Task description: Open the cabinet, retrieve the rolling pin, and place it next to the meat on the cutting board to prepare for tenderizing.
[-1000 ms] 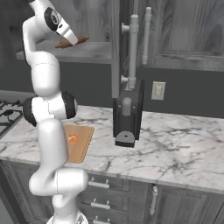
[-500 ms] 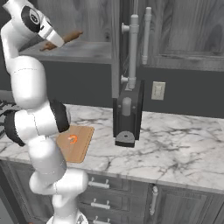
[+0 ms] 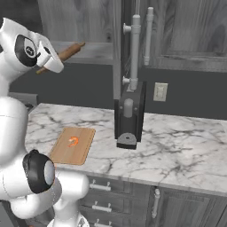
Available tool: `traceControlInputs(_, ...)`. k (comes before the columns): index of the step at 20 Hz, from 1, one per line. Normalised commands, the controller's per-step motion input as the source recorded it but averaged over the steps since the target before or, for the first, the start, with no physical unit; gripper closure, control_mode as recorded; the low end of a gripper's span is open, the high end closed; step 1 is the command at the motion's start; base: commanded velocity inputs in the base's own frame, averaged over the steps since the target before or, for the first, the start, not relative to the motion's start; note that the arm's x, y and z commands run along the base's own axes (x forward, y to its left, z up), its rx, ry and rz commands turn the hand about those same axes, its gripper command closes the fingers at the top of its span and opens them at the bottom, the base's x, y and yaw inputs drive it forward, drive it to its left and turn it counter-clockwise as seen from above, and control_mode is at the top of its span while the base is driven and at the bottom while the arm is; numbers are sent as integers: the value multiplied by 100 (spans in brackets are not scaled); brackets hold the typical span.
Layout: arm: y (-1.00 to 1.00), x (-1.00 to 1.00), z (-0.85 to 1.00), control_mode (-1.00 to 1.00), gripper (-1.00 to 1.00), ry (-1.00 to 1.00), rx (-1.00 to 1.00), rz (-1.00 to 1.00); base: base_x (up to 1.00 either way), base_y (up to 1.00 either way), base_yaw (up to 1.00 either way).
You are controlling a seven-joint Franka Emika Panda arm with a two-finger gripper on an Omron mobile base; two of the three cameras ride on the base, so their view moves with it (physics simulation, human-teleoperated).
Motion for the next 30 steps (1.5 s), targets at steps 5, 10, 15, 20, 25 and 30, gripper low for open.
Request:
traceControlInputs(5,-5,-98,-37,-100,100,0,3,0,0,0,0)
traceControlInputs(10,0,-76,-40,-100,100,4,0,0,0,0,0)
traceControlInputs(15,0,-46,-31,-100,100,6,3,0,0,0,0)
traceControlInputs(20,0,-16,-43,-100,100,6,0,-3,0,0,0)
traceControlInputs(25,0,-1,-57,-100,100,12,1,-9,0,0,0)
traceControlInputs(30,0,0,-55,-100,100,24,5,-8,0,0,0)
